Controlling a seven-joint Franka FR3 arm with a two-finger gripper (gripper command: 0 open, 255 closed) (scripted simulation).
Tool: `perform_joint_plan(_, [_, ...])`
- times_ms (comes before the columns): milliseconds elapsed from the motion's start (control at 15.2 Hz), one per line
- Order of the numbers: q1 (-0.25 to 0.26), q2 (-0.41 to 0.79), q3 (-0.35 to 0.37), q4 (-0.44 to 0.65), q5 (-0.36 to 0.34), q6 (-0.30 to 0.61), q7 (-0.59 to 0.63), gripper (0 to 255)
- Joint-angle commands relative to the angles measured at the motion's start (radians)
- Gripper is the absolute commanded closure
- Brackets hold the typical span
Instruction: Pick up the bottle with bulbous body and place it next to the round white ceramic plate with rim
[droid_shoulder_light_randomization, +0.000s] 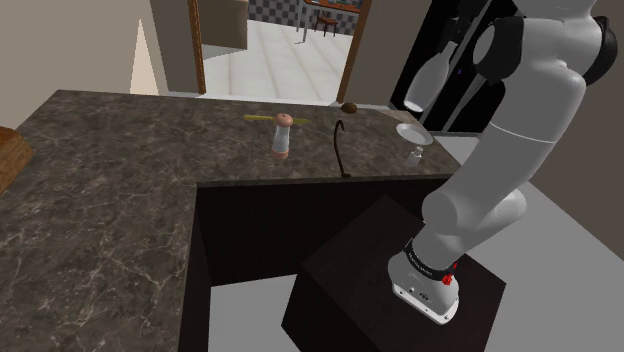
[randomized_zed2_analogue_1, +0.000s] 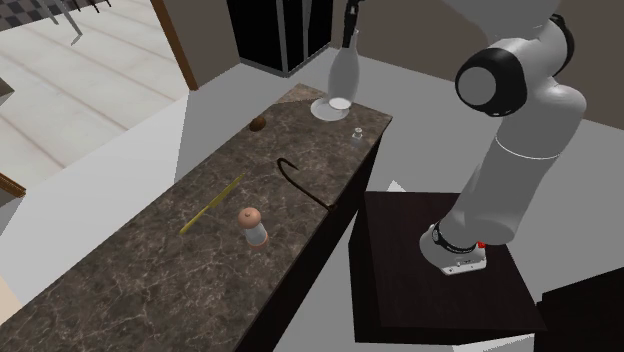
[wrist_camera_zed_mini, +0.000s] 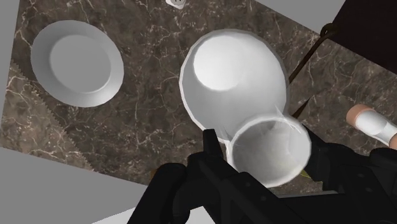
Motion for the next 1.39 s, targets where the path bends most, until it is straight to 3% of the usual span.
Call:
perform_joint_plan(0, [0.011,-0.022,0.002,-0.059,-0.013,0.042,0.002,255])
perform_joint_plan(1320, [0.051,-0.119,0.019,-0.447,-0.064,0.348,0.007,255])
